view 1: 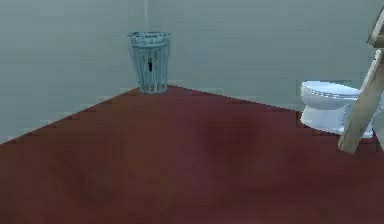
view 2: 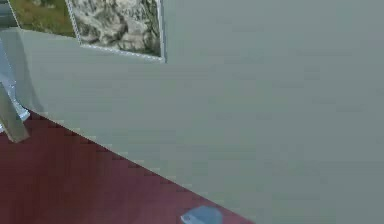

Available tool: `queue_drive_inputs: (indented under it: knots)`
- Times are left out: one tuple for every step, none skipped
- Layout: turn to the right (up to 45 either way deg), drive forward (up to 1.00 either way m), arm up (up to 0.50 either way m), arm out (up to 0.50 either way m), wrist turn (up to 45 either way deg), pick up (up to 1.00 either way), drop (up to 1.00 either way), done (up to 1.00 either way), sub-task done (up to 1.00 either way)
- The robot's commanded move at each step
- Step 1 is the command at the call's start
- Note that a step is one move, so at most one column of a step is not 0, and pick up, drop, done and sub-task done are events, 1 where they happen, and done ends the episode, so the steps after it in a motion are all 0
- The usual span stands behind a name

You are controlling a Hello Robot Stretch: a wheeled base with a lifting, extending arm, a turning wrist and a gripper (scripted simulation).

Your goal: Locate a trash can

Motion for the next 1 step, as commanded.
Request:
queue_drive_inputs:
  knots:
    - [-9.0,0.00,0.00,0.00,0.0,0.00,0.00,0.00,0.00]
